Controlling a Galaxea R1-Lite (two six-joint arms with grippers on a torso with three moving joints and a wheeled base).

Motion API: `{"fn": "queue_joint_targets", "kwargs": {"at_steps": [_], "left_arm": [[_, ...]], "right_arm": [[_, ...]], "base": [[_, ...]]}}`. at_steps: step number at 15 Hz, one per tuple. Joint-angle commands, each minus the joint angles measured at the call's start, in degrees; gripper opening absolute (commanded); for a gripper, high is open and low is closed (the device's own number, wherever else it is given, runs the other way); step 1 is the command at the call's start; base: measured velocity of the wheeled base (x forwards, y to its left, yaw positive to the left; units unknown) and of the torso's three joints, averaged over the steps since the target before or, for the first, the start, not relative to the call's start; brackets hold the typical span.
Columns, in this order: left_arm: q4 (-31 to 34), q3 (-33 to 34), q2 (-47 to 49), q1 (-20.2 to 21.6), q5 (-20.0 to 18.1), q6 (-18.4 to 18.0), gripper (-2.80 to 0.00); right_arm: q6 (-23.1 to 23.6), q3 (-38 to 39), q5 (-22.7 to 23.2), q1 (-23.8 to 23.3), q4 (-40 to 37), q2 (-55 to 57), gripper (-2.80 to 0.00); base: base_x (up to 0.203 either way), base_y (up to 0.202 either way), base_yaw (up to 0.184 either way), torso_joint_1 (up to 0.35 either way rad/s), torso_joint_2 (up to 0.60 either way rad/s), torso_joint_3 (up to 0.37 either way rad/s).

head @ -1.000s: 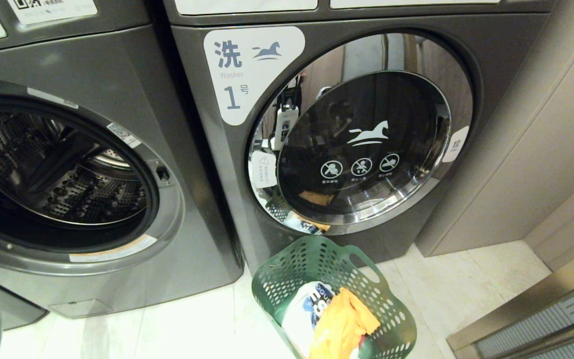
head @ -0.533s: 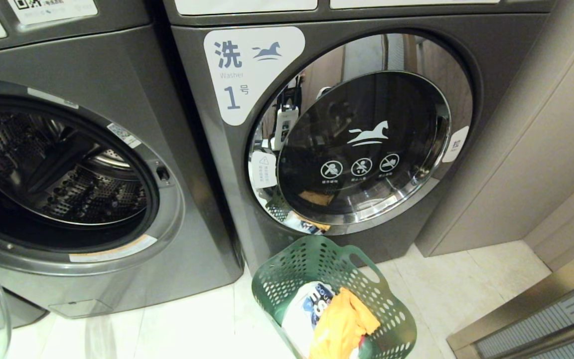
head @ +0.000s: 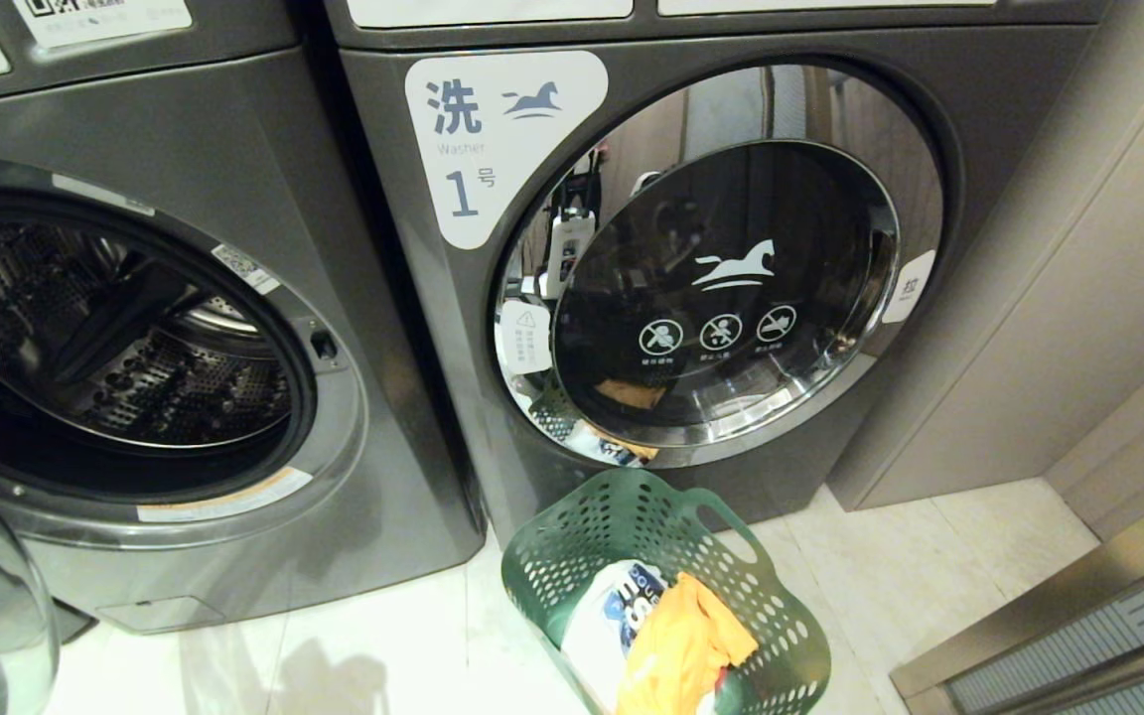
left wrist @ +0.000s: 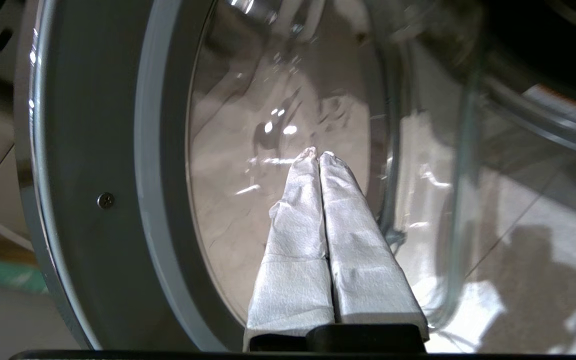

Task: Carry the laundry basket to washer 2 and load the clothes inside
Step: Open the lid of the washing machine

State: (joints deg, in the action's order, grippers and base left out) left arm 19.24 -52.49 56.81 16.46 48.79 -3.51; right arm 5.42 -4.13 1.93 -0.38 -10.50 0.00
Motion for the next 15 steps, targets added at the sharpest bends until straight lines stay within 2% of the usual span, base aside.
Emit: {"fn": "queue_joint_targets", "kwargs": {"at_steps": [1,4,9,12,15], "left_arm": [[0.03,-0.04,5.13,7.63,-1.92,-0.36,-2.8],[-0.08,-0.91,6.11,17.63,-8.62,-1.24,-2.8],[-0.08,-5.6,6.7,29.85,-17.21,-4.78,-2.8],[-0.38,-6.81,7.73,41.13,-25.11,-6.79,-2.8],[-3.59,-7.63,13.96,55.16,-33.77,-8.69,-2.8]], "right_arm": [[0.13,0.0,0.02,-0.05,-0.05,0.09,-2.8],[0.2,0.0,0.1,-0.02,-0.05,0.09,-2.8],[0.29,0.0,0.1,-0.03,-0.05,0.09,-2.8],[0.29,0.0,0.1,0.03,-0.05,0.09,-2.8],[0.29,0.0,0.12,0.03,-0.05,0.09,-2.8]], "base": [[0.0,0.0,0.0,0.0,0.0,0.0],[0.0,0.0,0.0,0.0,0.0,0.0],[0.0,0.0,0.0,0.0,0.0,0.0],[0.0,0.0,0.0,0.0,0.0,0.0],[0.0,0.0,0.0,0.0,0.0,0.0]]}}
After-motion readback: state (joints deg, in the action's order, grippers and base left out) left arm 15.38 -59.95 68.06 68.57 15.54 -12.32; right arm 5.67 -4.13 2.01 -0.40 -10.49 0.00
